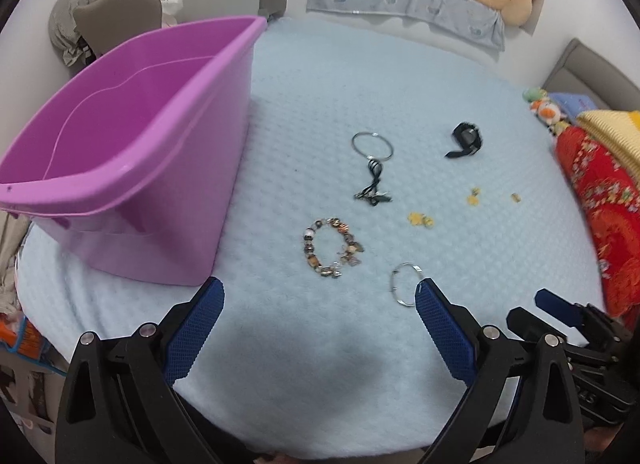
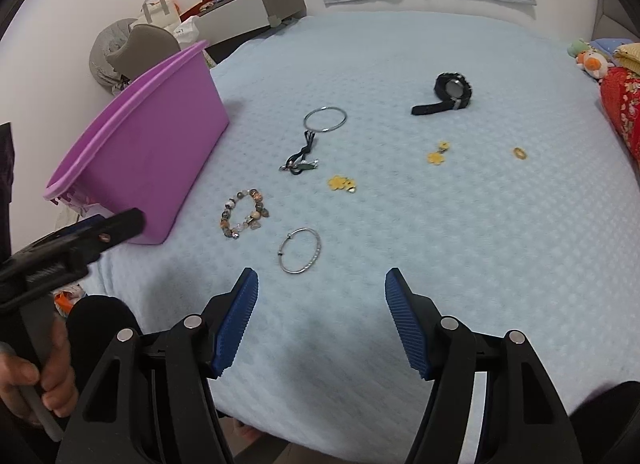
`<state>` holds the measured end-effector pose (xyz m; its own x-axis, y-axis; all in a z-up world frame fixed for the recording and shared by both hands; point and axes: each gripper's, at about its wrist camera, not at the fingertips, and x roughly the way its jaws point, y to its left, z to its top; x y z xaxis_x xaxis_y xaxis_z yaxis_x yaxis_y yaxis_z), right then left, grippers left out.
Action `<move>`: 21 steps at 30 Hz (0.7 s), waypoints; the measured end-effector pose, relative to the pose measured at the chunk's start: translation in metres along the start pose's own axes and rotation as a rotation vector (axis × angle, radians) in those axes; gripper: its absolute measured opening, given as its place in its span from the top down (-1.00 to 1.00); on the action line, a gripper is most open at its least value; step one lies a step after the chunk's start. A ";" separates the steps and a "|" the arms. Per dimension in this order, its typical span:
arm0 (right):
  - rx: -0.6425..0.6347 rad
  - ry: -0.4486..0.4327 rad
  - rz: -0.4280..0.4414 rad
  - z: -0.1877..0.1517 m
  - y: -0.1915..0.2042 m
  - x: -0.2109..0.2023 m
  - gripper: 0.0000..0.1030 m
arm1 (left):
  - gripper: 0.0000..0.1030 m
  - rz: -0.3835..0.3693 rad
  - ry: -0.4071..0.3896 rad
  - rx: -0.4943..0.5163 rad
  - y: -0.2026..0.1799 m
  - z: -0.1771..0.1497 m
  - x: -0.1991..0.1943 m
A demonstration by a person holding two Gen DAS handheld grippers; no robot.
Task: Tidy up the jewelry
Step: 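Move both tools back over the beaded bracelet and silver bangle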
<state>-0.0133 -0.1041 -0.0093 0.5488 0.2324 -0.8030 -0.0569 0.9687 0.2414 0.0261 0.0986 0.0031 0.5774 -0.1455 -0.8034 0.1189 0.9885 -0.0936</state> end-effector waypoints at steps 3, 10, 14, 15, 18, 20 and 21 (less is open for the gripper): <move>-0.022 0.008 -0.010 0.001 0.005 0.016 -0.23 | -0.84 0.008 0.027 -0.016 0.005 -0.001 0.028; -0.077 0.017 -0.017 -0.003 0.017 0.051 -0.23 | -0.84 0.031 0.065 -0.017 0.006 -0.002 0.082; -0.088 0.025 -0.021 -0.006 0.022 0.072 -0.23 | -0.84 0.031 0.069 -0.001 0.005 -0.001 0.100; -0.095 0.024 -0.026 -0.007 0.023 0.076 -0.23 | -0.84 0.032 0.068 0.003 0.005 -0.001 0.102; -0.124 0.022 -0.056 -0.008 0.029 0.088 -0.23 | -0.84 0.039 0.067 0.015 0.005 0.000 0.110; -0.129 0.029 -0.072 -0.009 0.031 0.098 -0.23 | -0.84 0.041 0.079 0.012 0.007 -0.001 0.119; -0.127 0.029 -0.080 -0.009 0.032 0.102 -0.23 | -0.84 0.037 0.088 0.007 0.008 -0.001 0.122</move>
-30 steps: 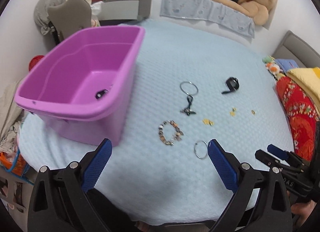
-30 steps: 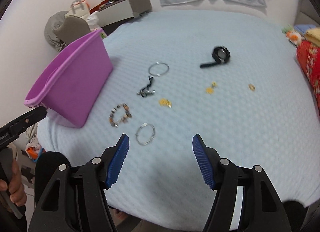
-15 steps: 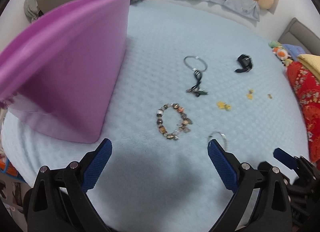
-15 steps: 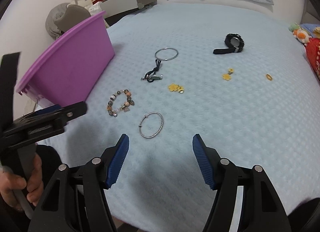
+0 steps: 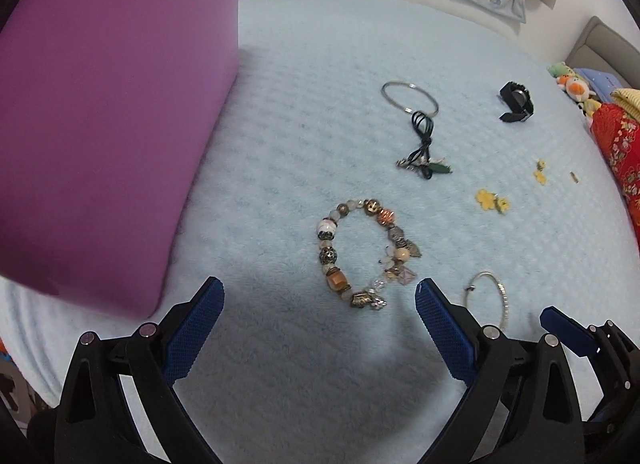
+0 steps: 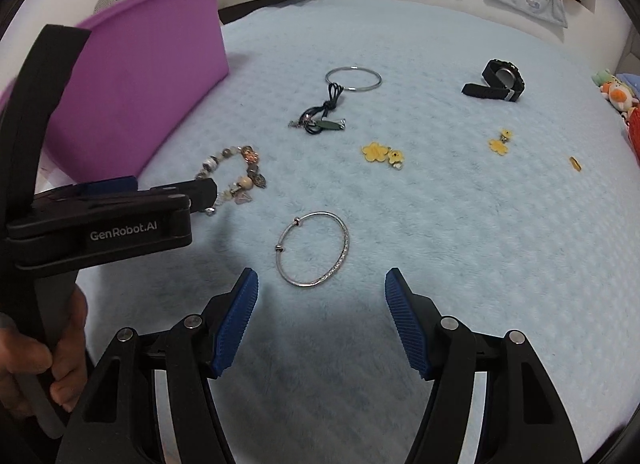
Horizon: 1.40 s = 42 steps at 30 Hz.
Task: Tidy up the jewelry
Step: 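Move both tools back over the beaded bracelet and silver bangle, then grasp the silver bangle with the right tool while the left tool grasps the beaded bracelet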
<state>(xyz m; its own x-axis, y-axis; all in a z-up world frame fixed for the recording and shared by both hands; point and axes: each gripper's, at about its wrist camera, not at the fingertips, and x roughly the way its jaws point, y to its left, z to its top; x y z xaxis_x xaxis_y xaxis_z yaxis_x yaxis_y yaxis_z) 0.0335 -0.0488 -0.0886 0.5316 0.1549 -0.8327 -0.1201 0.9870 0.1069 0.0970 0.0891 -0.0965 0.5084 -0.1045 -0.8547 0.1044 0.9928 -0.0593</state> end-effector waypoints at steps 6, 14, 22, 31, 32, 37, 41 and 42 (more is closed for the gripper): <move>-0.009 -0.001 -0.047 0.001 0.003 0.017 -0.23 | -0.84 0.003 0.009 -0.007 0.002 0.001 0.012; -0.039 -0.041 -0.074 0.004 0.002 0.030 -0.23 | -0.84 0.007 0.006 -0.008 0.003 0.001 0.019; 0.007 -0.057 -0.071 0.014 -0.022 0.034 -0.22 | -0.86 0.019 -0.003 -0.001 0.001 0.004 0.024; 0.016 -0.061 -0.047 0.017 -0.028 0.037 -0.22 | -0.88 0.033 -0.033 0.000 -0.007 0.008 0.028; 0.020 -0.062 -0.041 0.017 -0.029 0.037 -0.22 | -0.88 0.023 -0.041 -0.004 -0.007 0.008 0.026; 0.027 -0.063 -0.029 0.017 -0.031 0.037 -0.22 | -0.88 0.030 -0.042 0.022 -0.014 0.007 0.028; 0.022 -0.066 -0.035 0.017 -0.030 0.038 -0.22 | -0.90 0.042 -0.044 0.037 -0.019 0.008 0.033; 0.020 -0.066 -0.038 0.017 -0.030 0.038 -0.22 | -0.90 0.048 -0.042 0.042 -0.021 0.009 0.035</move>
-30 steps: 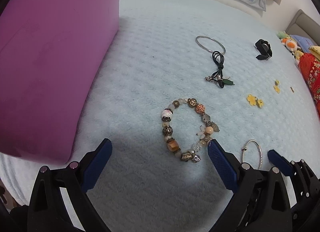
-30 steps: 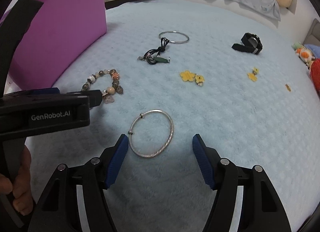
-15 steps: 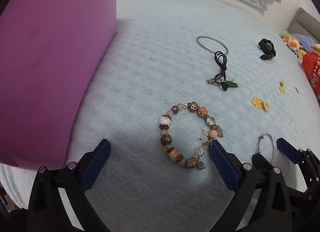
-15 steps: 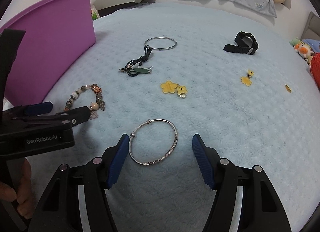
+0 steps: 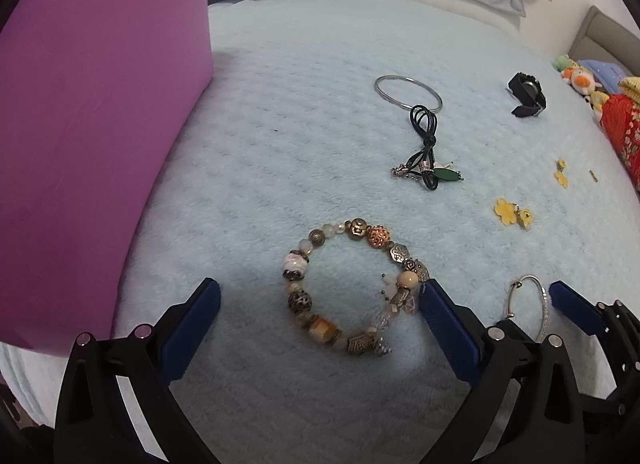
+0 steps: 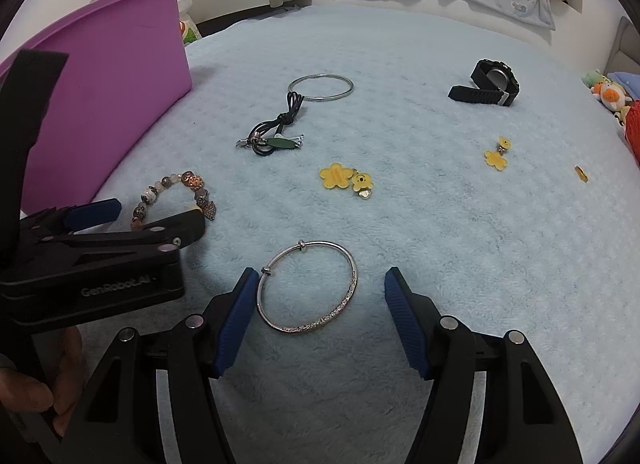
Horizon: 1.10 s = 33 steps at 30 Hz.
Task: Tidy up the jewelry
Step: 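Grasp the silver bangle with the right tool while the left tool grasps the beaded bracelet, then carry the bangle and beaded bracelet over the pink tub with both tools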
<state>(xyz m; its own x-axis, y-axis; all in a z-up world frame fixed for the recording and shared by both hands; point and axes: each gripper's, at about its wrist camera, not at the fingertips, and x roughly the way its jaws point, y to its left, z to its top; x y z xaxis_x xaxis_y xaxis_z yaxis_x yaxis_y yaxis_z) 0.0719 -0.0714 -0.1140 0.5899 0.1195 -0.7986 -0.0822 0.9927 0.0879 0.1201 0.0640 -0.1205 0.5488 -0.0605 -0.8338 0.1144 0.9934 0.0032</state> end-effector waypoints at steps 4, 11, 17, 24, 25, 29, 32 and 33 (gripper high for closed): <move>-0.017 -0.004 -0.020 -0.001 0.004 0.002 -0.22 | -0.90 0.022 -0.004 0.022 -0.005 0.001 0.007; -0.035 -0.002 -0.032 -0.001 0.007 0.001 -0.06 | -0.73 0.000 -0.021 -0.001 0.000 0.003 0.005; -0.032 0.004 -0.009 0.001 0.007 -0.001 0.07 | 0.23 -0.034 -0.035 0.015 0.000 -0.002 -0.007; 0.025 0.004 0.030 -0.002 -0.001 -0.010 0.07 | 0.78 -0.079 -0.037 -0.014 0.007 -0.010 -0.026; 0.036 0.004 0.036 -0.003 -0.003 -0.012 0.07 | 0.78 -0.091 -0.039 -0.019 0.008 -0.011 -0.029; 0.067 -0.001 0.050 -0.005 -0.010 -0.020 0.07 | 0.79 -0.135 -0.052 -0.044 0.012 -0.015 -0.043; 0.075 -0.011 0.058 -0.004 -0.012 -0.028 0.07 | 0.79 -0.153 -0.069 -0.052 0.014 -0.016 -0.057; 0.078 -0.018 0.062 -0.004 -0.013 -0.032 0.07 | 0.80 -0.160 -0.078 -0.055 0.014 -0.016 -0.063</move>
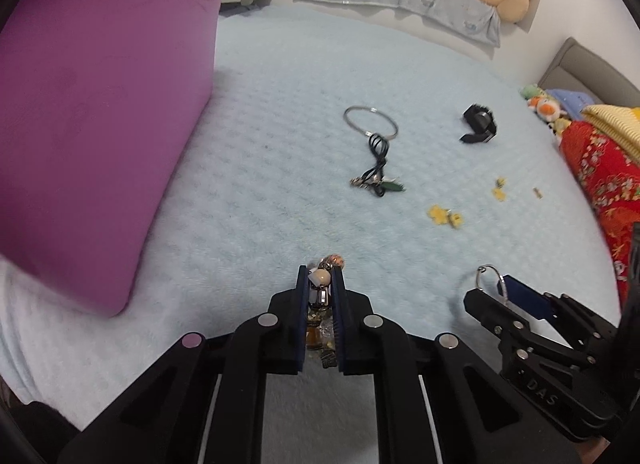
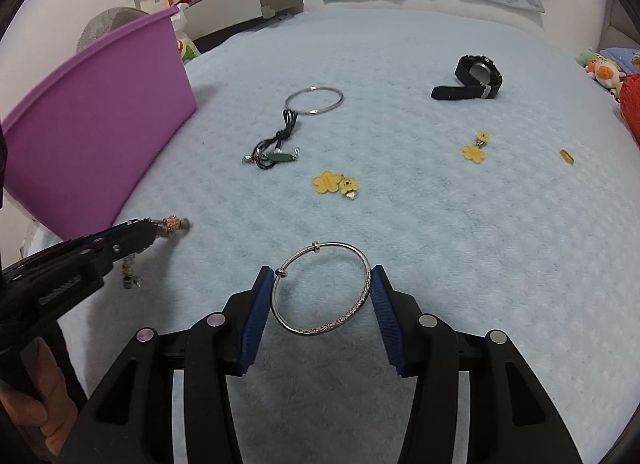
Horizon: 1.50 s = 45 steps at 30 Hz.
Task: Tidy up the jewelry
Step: 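Carry the bangle and beaded bracelet over the pink tub with both tools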
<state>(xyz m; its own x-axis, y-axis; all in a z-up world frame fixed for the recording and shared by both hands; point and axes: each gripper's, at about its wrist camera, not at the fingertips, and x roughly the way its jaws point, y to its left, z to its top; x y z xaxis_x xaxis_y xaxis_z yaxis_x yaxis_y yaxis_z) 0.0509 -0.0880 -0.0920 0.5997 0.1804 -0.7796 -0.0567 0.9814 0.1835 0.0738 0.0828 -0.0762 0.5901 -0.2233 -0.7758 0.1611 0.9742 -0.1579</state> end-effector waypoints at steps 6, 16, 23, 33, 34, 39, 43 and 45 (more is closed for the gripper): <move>0.021 -0.039 0.022 0.008 -0.002 -0.023 0.07 | 0.81 -0.033 -0.041 0.005 -0.012 0.004 -0.030; 0.020 -0.064 0.024 0.019 0.002 -0.040 0.07 | 0.81 -0.047 -0.054 0.003 -0.015 0.009 -0.043; 0.012 -0.111 0.052 0.037 0.012 -0.063 0.07 | 0.81 -0.069 -0.112 -0.013 -0.013 0.031 -0.079; -0.062 -0.230 0.157 0.112 0.065 -0.105 0.07 | 0.81 -0.020 -0.243 -0.072 0.017 0.099 -0.155; -0.078 -0.241 0.176 0.123 0.076 -0.107 0.07 | 0.81 -0.006 -0.257 -0.080 0.025 0.107 -0.163; -0.137 -0.275 0.272 0.169 0.124 -0.111 0.07 | 0.81 0.066 -0.311 -0.129 0.065 0.138 -0.189; -0.205 -0.273 0.351 0.204 0.173 -0.103 0.07 | 0.81 0.123 -0.322 -0.180 0.103 0.155 -0.197; -0.239 -0.260 0.373 0.216 0.191 -0.095 0.07 | 0.81 0.151 -0.310 -0.204 0.122 0.160 -0.194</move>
<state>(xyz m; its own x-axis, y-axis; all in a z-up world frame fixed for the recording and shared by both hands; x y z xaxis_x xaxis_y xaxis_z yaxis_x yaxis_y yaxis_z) 0.1549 0.0681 0.1465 0.6810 0.5283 -0.5071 -0.4669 0.8467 0.2551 0.1055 0.2397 0.1532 0.8111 -0.0454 -0.5831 -0.0882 0.9761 -0.1987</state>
